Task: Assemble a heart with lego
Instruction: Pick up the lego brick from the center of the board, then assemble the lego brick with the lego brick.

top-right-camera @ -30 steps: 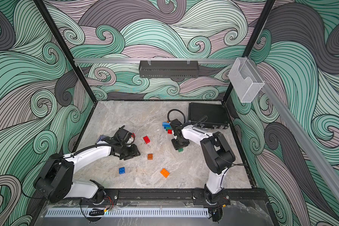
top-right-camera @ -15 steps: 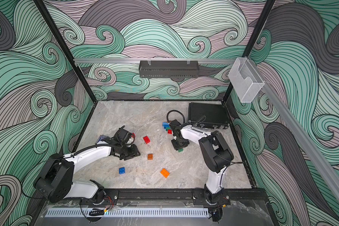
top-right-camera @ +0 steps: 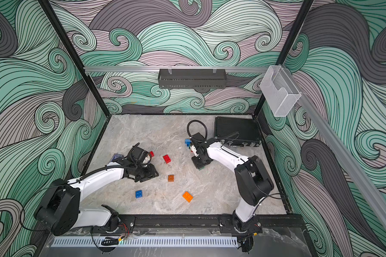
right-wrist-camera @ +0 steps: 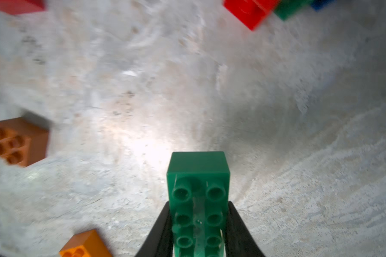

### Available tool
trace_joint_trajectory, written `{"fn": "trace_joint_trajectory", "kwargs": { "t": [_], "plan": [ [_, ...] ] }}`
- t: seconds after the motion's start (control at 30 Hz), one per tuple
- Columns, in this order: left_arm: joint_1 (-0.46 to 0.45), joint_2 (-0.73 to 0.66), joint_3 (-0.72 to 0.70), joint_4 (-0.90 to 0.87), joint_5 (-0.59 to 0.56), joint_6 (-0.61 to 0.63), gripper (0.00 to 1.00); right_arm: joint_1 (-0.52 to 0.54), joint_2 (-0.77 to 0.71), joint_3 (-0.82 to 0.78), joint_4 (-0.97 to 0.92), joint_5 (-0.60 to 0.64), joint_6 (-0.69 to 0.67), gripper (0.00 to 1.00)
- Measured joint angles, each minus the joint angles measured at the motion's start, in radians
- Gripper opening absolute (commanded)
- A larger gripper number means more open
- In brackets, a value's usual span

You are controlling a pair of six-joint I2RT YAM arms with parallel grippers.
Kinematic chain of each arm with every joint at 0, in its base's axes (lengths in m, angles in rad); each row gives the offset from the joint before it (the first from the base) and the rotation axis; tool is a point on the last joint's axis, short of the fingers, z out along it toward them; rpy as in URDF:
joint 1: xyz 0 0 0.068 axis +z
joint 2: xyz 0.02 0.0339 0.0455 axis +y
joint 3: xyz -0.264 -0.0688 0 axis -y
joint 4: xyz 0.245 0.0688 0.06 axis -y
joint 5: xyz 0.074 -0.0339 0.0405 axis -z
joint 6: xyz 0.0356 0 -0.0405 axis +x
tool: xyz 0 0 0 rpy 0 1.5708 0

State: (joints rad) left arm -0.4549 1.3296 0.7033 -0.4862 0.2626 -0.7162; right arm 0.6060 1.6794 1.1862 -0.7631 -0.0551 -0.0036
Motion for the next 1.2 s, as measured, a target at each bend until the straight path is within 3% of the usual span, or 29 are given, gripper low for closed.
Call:
{"fn": "trace_joint_trajectory", "kwargs": {
  "t": [0.43, 0.77, 1.2],
  "plan": [
    [0.055, -0.100, -0.070, -0.015, 0.000, -0.002, 0.49, 0.272, -0.002, 0.008, 0.044, -0.069, -0.332, 0.34],
    [0.107, -0.138, -0.118, -0.016, 0.003, -0.002, 0.50, 0.294, 0.179, 0.195, -0.025, -0.021, -0.509, 0.35],
    [0.148, -0.138, -0.139, -0.013, 0.019, -0.002, 0.49, 0.363, 0.287, 0.277, -0.065, -0.023, -0.570, 0.35]
  ]
}}
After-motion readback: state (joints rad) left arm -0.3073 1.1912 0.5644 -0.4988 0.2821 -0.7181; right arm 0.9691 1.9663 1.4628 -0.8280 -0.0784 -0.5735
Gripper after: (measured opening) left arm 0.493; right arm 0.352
